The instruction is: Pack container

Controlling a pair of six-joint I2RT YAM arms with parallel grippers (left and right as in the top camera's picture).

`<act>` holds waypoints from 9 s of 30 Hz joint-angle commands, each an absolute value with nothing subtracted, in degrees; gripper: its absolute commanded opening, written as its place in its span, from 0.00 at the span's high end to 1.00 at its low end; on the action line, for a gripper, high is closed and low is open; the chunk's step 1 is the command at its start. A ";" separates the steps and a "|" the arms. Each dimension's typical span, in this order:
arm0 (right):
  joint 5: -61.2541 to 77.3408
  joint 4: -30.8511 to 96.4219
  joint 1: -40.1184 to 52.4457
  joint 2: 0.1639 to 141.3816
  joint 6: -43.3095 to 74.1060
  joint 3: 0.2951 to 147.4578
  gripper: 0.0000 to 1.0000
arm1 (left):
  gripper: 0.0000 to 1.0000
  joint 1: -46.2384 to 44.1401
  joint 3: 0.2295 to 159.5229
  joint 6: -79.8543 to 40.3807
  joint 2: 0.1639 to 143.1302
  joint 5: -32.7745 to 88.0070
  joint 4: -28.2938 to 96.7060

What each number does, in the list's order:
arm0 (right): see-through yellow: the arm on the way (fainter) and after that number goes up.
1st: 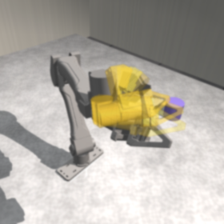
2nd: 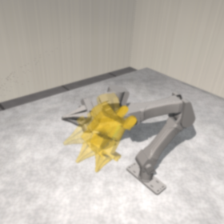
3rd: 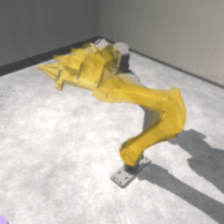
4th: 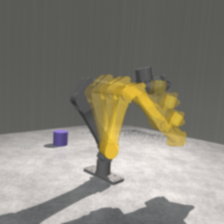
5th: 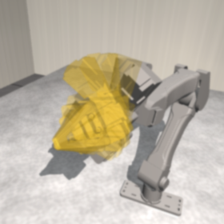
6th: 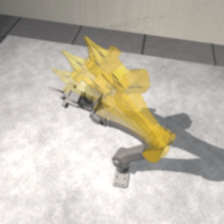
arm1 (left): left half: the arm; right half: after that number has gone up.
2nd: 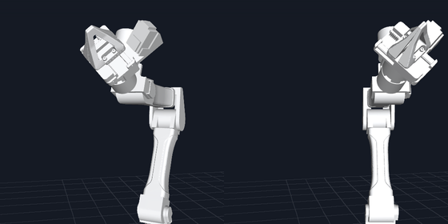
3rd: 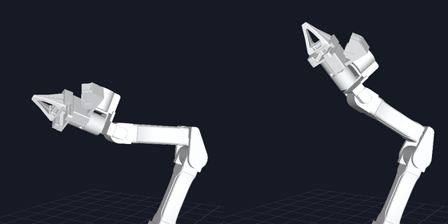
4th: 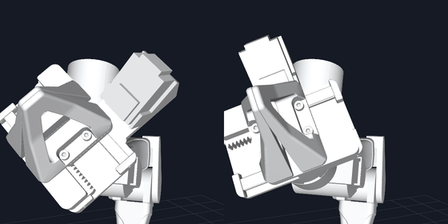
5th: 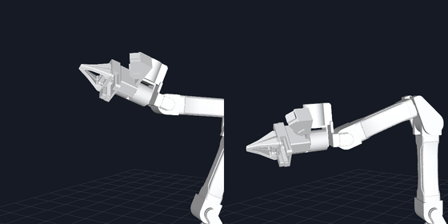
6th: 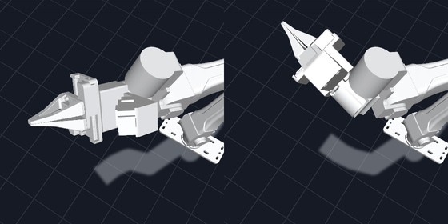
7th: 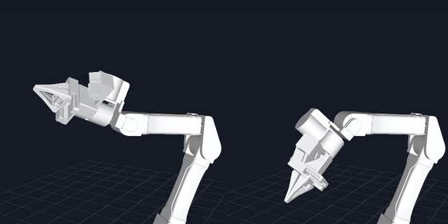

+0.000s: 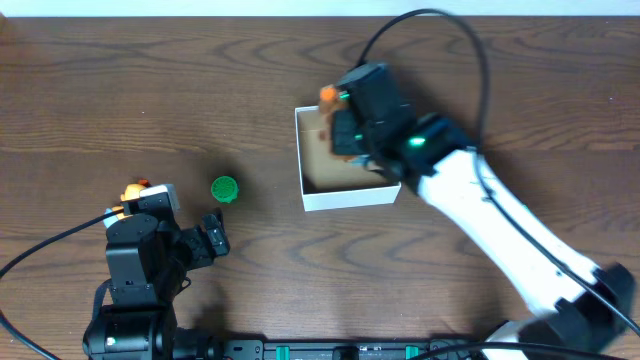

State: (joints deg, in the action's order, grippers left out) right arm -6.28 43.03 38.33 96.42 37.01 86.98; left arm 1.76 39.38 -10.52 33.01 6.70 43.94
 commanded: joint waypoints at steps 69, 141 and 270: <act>-7.01 51.20 -13.87 80.27 51.75 50.13 0.01 | 0.02 1.65 40.73 -10.63 32.97 6.87 44.97; -7.01 37.32 -8.27 84.64 35.42 51.72 0.90 | 0.02 1.65 40.73 -10.63 32.97 6.87 44.95; -1.43 65.17 -4.10 94.00 17.93 79.26 0.01 | 0.50 27.75 61.41 -22.11 99.15 -2.00 40.75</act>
State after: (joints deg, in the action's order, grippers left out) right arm -1.65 65.08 -3.81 93.38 18.79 79.64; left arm 27.51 60.88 -22.50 97.71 -1.69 40.80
